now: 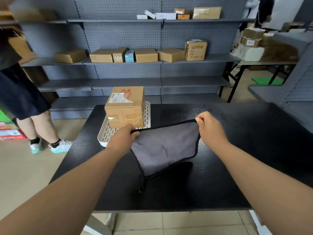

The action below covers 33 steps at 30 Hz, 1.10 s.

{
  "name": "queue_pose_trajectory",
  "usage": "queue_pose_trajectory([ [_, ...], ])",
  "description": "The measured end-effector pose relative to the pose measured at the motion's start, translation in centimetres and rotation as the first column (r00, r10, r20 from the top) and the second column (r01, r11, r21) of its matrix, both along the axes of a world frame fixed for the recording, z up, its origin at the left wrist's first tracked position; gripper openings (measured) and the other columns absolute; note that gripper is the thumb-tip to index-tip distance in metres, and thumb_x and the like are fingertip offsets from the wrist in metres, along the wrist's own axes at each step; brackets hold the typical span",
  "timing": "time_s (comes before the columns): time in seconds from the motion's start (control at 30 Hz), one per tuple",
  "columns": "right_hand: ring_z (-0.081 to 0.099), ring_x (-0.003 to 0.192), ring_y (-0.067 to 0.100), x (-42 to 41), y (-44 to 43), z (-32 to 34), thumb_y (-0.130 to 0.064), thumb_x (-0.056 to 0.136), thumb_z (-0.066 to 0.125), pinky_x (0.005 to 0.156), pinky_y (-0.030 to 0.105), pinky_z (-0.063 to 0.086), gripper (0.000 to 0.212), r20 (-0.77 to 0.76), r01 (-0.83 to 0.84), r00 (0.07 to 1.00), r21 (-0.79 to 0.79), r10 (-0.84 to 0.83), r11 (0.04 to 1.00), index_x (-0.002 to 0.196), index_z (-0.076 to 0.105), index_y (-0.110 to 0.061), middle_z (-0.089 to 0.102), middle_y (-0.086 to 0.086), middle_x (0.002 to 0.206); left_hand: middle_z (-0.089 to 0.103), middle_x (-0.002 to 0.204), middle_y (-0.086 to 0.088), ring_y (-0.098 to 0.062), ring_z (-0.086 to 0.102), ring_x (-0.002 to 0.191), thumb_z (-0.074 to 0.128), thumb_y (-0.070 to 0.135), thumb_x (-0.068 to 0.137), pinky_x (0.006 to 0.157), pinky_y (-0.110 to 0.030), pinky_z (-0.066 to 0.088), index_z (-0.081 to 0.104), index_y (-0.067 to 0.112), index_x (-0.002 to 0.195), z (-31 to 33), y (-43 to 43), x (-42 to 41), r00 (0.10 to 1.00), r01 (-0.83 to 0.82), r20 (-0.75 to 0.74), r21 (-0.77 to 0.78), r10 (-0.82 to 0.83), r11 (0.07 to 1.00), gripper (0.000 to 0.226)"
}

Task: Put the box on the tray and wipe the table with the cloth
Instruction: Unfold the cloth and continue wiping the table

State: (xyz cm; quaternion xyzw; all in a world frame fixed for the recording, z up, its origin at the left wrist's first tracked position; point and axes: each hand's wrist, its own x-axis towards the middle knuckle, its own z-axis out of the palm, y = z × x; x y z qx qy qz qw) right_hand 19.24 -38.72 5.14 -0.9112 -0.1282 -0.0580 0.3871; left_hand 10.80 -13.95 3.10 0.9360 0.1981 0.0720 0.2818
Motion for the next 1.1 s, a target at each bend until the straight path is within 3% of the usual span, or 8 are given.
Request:
queue_pose_trajectory([
  [0.27, 0.050, 0.085, 0.019, -0.3, -0.9, 1.0, -0.019, 0.099, 0.039, 0.062, 0.028, 0.036, 0.015, -0.016, -0.062, 0.998, -0.020, 0.061, 0.998, 0.091, 0.050, -0.015, 0.055, -0.001, 0.089, 0.064, 0.101, -0.008, -0.027, 0.058, 0.094, 0.057, 0.025, 0.093, 0.079, -0.034, 0.044, 0.062, 0.010, 0.101, 2.8, 1.4, -0.4, 0.990, 0.128, -0.051, -0.027, -0.130, 0.991, 0.018],
  [0.5, 0.058, 0.082, 0.021, -1.6, -1.8, 4.3, -0.021, 0.097, 0.045, 0.083, 0.039, 0.049, 0.018, -0.160, -0.242, 0.959, -0.043, 0.233, 0.969, 0.084, 0.057, -0.020, 0.060, -0.002, 0.084, 0.056, 0.088, 0.000, -0.012, 0.054, 0.078, 0.061, 0.027, 0.091, 0.060, -0.018, 0.051, 0.060, 0.022, 0.085, 6.7, 3.1, -2.1, 0.899, 0.183, -0.354, -0.237, -0.260, 0.954, 0.008],
  [0.57, 0.058, 0.078, 0.018, -1.8, -2.3, 5.4, -0.021, 0.097, 0.046, 0.082, 0.039, 0.051, 0.018, -0.227, -0.311, 0.926, -0.008, 0.302, 0.950, 0.085, 0.059, -0.018, 0.062, 0.003, 0.086, 0.058, 0.086, 0.000, -0.012, 0.056, 0.079, 0.063, 0.025, 0.090, 0.067, -0.022, 0.054, 0.064, 0.019, 0.088, 7.5, 3.9, -2.5, 0.876, 0.156, -0.385, -0.348, -0.292, 0.924, 0.007],
  [0.67, 0.057, 0.078, 0.019, -1.7, -2.5, 6.1, -0.017, 0.097, 0.047, 0.082, 0.040, 0.052, 0.019, -0.320, -0.374, 0.860, 0.137, 0.398, 0.917, 0.083, 0.060, -0.016, 0.062, 0.005, 0.085, 0.070, 0.104, -0.005, -0.022, 0.065, 0.102, 0.065, 0.023, 0.088, 0.088, -0.034, 0.055, 0.069, 0.013, 0.101, 8.1, 5.0, -2.3, 0.865, 0.093, -0.395, -0.479, -0.310, 0.873, 0.016],
  [0.73, 0.057, 0.077, 0.020, -1.3, -2.0, 5.3, -0.015, 0.096, 0.048, 0.080, 0.039, 0.052, 0.019, -0.320, -0.352, 0.869, 0.137, 0.378, 0.926, 0.081, 0.060, -0.016, 0.062, 0.005, 0.084, 0.069, 0.105, -0.007, -0.023, 0.064, 0.103, 0.065, 0.022, 0.089, 0.089, -0.035, 0.055, 0.068, 0.011, 0.103, 7.6, 4.9, -1.8, 0.868, 0.088, -0.403, -0.450, -0.290, 0.889, 0.018],
  [0.87, 0.062, 0.077, 0.022, 0.4, -1.1, 0.8, -0.013, 0.096, 0.047, 0.076, 0.034, 0.052, 0.019, -0.323, -0.256, 0.915, 0.006, 0.244, 0.967, 0.087, 0.063, -0.018, 0.065, 0.004, 0.087, 0.055, 0.095, -0.003, -0.015, 0.054, 0.081, 0.061, 0.020, 0.092, 0.066, -0.022, 0.054, 0.059, 0.013, 0.100, 4.3, 2.9, -0.2, 0.881, 0.124, -0.409, -0.284, -0.237, 0.951, 0.011],
  [1.0, 0.055, 0.074, 0.021, 2.6, -1.3, -3.6, -0.013, 0.097, 0.043, 0.059, 0.023, 0.039, 0.037, -0.312, -0.236, 0.938, -0.248, 0.153, 0.940, 0.063, 0.052, -0.026, 0.056, -0.004, 0.071, 0.062, 0.114, -0.009, -0.027, 0.059, 0.096, 0.058, 0.024, 0.093, 0.079, -0.028, 0.043, 0.063, 0.011, 0.107, 0.0, 1.0, 2.1, 0.888, 0.240, -0.402, -0.006, -0.222, 0.971, 0.020],
  [1.1, 0.054, 0.092, 0.023, 4.0, -1.3, -5.7, -0.013, 0.097, 0.042, 0.073, 0.027, 0.038, 0.025, -0.239, -0.165, 0.967, -0.338, 0.085, 0.927, 0.093, 0.067, -0.013, 0.065, 0.004, 0.099, 0.064, 0.113, -0.011, -0.027, 0.057, 0.100, 0.055, 0.025, 0.094, 0.078, -0.028, 0.038, 0.063, 0.010, 0.110, -2.1, 0.2, 3.7, 0.918, 0.227, -0.350, 0.086, -0.184, 0.970, 0.023],
])
